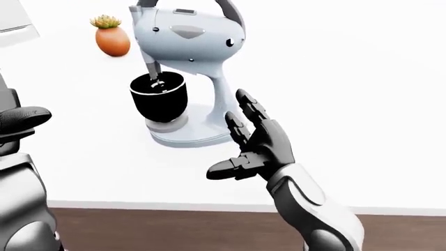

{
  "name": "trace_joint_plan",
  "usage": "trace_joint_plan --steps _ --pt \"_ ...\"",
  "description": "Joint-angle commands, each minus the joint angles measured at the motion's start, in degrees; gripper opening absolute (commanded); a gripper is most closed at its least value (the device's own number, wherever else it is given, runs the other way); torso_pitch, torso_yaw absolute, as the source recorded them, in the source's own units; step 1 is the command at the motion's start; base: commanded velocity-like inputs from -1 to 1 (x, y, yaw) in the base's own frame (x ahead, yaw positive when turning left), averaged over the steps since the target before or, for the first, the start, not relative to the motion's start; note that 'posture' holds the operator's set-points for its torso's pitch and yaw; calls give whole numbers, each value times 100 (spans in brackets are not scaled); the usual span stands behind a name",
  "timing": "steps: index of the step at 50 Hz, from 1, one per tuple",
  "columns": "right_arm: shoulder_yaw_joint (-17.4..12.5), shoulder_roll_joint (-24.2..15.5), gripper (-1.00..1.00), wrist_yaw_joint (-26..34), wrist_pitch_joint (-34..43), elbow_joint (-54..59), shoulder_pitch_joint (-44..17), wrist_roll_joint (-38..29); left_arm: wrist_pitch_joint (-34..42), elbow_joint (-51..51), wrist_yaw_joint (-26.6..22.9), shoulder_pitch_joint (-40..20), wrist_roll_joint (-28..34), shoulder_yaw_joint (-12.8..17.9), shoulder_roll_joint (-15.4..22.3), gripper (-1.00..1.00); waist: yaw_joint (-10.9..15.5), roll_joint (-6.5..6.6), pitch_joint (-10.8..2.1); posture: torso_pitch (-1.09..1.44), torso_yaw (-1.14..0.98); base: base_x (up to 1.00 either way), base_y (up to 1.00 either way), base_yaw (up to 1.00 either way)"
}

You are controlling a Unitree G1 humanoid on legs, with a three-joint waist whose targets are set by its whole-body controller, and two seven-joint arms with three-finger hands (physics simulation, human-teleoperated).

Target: Open the stand mixer head.

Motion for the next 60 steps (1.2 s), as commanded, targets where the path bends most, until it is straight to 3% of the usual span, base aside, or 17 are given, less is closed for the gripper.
trace_joint_plan --steps 1,60 --pt "-41 -10 100 80 -170 -144 -128 -18 -73 -107 -39 -123 12 19 49 100 2 13 -69 -16 0 0 0 0" --pt "364 443 100 1300 -884 1174 -289 -1623 -117 11 -54 -188 27 13 66 100 -10 70 -122 -16 0 0 0 0"
